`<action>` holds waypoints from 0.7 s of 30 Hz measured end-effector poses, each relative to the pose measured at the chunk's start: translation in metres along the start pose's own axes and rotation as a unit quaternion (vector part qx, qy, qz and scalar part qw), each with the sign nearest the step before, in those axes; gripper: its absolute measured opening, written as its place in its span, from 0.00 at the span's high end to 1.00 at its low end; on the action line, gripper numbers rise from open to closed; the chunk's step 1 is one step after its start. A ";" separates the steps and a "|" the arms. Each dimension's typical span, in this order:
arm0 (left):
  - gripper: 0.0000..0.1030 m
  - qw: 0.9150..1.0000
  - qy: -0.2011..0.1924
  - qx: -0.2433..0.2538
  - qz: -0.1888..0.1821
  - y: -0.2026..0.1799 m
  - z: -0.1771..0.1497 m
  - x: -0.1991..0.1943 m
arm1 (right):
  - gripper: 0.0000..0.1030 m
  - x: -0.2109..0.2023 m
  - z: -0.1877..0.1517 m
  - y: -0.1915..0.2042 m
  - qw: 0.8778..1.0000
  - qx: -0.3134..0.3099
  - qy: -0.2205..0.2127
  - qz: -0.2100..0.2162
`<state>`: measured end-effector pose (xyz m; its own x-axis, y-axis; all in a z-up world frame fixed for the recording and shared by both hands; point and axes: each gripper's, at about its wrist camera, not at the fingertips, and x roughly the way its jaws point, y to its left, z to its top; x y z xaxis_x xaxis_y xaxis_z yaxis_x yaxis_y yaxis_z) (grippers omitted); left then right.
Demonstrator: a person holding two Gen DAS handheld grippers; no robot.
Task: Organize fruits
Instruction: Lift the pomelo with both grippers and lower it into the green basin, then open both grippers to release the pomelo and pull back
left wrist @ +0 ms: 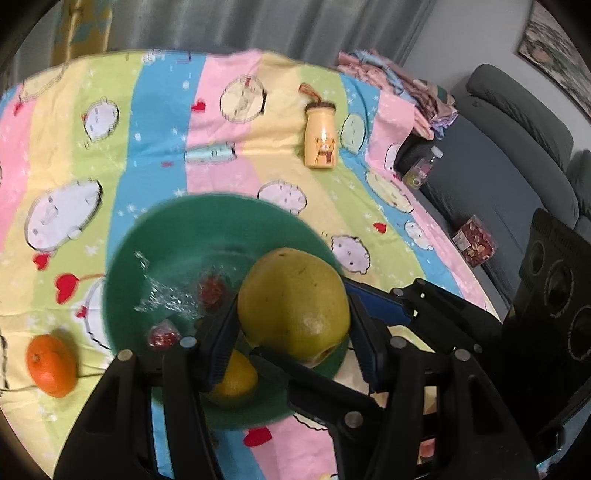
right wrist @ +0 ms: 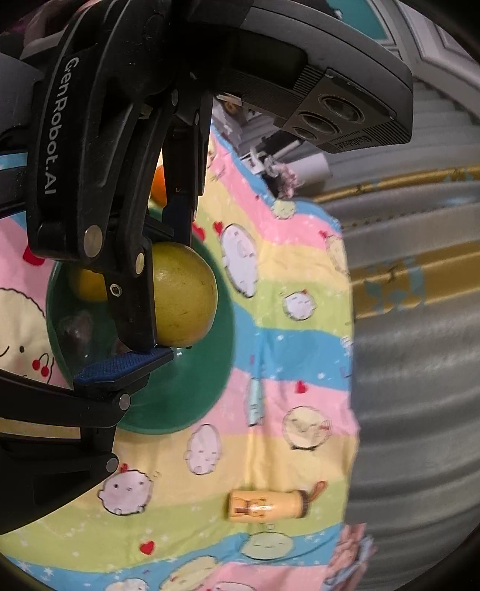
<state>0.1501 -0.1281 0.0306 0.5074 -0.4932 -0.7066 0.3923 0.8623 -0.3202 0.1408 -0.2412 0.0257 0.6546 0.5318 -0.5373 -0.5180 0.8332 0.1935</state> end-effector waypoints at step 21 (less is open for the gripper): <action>0.26 0.999 0.011 -0.038 -0.001 0.022 -0.014 0.015 | 0.41 0.039 -0.019 0.006 0.992 -0.020 0.106 -0.064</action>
<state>0.1553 -0.1147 0.0038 0.4895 -0.4933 -0.7190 0.3331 0.8678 -0.3687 0.1527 -0.2178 -0.0099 0.5871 0.3753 -0.7172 -0.4627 0.8826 0.0831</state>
